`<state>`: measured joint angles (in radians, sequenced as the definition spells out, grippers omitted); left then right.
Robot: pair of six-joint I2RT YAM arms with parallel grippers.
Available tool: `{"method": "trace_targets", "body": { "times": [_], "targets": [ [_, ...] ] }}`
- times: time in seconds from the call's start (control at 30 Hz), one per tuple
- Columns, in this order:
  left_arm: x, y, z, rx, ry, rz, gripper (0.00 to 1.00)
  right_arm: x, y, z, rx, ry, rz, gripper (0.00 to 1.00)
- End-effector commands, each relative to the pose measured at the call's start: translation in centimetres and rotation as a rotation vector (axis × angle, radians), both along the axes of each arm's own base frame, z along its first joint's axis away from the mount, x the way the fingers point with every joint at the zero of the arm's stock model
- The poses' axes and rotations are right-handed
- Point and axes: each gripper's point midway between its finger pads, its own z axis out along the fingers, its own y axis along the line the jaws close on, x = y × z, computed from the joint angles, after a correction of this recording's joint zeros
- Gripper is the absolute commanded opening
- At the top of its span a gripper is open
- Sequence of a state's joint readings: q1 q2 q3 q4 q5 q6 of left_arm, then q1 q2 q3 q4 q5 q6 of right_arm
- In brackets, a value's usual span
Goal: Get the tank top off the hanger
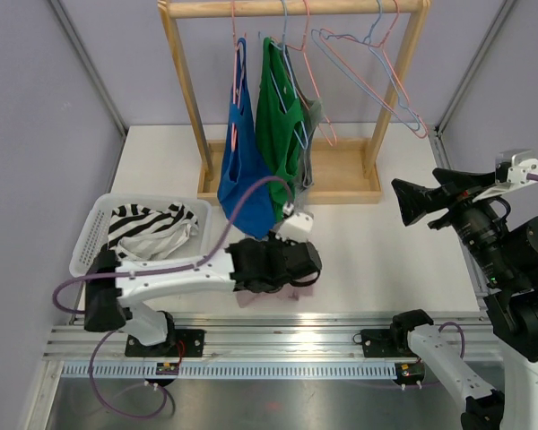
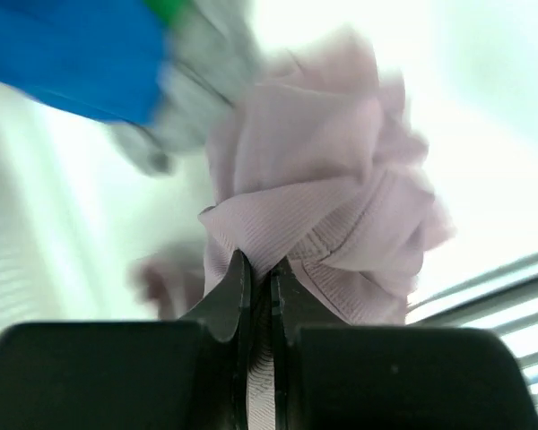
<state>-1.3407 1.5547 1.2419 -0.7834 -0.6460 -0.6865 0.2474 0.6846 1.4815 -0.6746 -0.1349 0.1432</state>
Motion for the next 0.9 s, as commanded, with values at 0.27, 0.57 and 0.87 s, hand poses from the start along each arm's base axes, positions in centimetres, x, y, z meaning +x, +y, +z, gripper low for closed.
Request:
{"method": "trace_targets", "body": {
  "times": [0.27,0.57,0.87],
  "targets": [
    [6.2,19.1,20.6,-0.086,-0.422,0.495,0.0,1.3,1.3,0.7,0.034,-0.013,0.053,0.99],
    [9.2,31.0,18.7,-0.098,-0.369,0.809,0.0,2.5,2.7,0.9,0.057,-0.002,0.112,0.99],
    [12.1,31.4,3.5,-0.131,0.135,0.826,0.0,5.0,7.2,2.6,0.104,0.02,0.337,0.99]
  ]
}}
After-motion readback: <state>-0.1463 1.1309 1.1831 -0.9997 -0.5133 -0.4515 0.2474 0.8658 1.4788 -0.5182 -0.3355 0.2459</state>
